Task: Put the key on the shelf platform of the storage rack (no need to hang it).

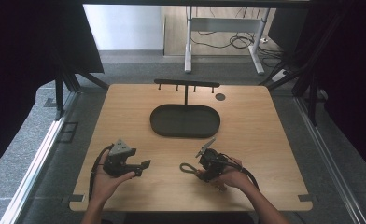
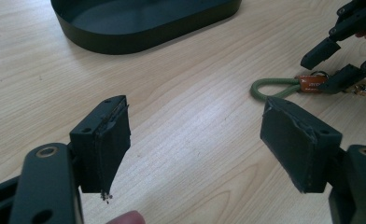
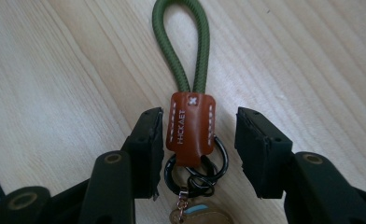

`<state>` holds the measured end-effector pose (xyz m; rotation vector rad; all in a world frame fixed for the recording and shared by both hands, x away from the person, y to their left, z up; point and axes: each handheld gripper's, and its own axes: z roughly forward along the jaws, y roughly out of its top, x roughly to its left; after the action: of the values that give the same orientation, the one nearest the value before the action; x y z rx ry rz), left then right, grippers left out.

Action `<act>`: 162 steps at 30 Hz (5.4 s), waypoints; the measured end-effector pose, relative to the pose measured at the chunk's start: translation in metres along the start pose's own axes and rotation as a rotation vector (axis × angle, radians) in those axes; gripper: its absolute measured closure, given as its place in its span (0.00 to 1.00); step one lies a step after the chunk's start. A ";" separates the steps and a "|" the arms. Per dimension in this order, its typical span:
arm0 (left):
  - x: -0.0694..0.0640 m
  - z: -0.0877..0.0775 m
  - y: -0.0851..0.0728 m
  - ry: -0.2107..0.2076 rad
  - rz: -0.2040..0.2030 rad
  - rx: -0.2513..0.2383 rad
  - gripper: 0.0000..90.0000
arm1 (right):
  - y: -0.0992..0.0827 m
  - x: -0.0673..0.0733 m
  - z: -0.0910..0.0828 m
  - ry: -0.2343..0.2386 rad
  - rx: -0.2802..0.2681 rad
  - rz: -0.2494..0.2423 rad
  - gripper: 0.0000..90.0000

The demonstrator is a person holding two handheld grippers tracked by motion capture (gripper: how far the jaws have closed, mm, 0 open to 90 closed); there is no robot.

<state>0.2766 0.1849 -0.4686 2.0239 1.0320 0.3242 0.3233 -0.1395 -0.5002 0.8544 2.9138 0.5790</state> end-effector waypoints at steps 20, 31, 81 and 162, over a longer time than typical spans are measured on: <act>0.000 0.004 -0.002 0.020 0.015 0.027 0.27 | 0.000 -0.001 0.005 -0.027 0.029 -0.007 0.74; 0.003 0.001 -0.004 0.030 0.007 0.027 0.28 | 0.003 -0.007 -0.019 -0.012 -0.026 0.009 0.75; 0.007 -0.002 -0.005 0.031 -0.005 0.045 0.28 | 0.032 -0.043 -0.099 -0.059 -0.171 0.045 0.75; -0.002 -0.010 -0.001 -0.029 0.015 -0.003 0.30 | 0.121 -0.117 -0.072 -0.079 -0.162 0.041 0.75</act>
<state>0.2694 0.1894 -0.4634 2.0294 0.9978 0.3028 0.4738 -0.1318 -0.3957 0.8969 2.7403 0.7541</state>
